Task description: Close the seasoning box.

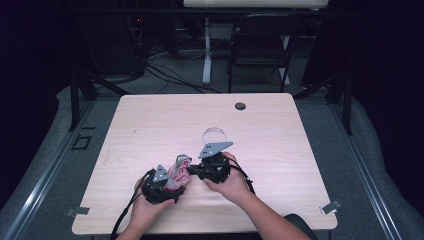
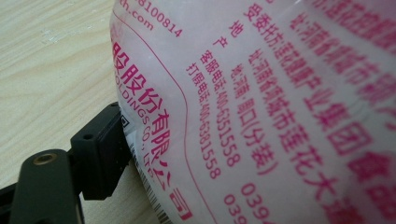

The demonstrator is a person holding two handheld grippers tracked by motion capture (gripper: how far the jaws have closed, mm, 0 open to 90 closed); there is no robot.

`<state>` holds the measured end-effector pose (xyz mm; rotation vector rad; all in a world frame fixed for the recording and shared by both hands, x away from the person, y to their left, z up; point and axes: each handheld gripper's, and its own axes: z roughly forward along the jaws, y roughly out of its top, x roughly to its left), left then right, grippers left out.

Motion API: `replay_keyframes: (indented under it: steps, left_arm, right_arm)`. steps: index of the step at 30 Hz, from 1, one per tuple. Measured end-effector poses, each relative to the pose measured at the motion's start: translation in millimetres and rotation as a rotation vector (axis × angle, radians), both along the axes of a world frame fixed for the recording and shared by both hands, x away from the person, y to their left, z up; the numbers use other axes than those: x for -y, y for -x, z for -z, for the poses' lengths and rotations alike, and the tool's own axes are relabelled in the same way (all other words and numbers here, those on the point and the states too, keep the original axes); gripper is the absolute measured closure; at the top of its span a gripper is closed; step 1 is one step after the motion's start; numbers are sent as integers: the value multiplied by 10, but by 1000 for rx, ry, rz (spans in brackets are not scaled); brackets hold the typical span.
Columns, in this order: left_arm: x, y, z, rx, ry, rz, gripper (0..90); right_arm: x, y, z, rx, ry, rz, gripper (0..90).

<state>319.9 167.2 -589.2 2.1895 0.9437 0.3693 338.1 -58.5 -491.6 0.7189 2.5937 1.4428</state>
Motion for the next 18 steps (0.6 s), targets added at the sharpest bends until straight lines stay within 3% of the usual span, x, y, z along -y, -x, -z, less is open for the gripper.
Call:
replay_keyframes:
  steps: [10, 18]
  left_arm:
    - [-5, -2, -3, -1, 0, 1, 186]
    - [-8, 2, -9, 12, 1, -19, 249]
  right_arm:
    - [-9, 5, 3, 3, -1, 2, 891]
    - [-11, 9, 3, 10, -1, 7, 889]
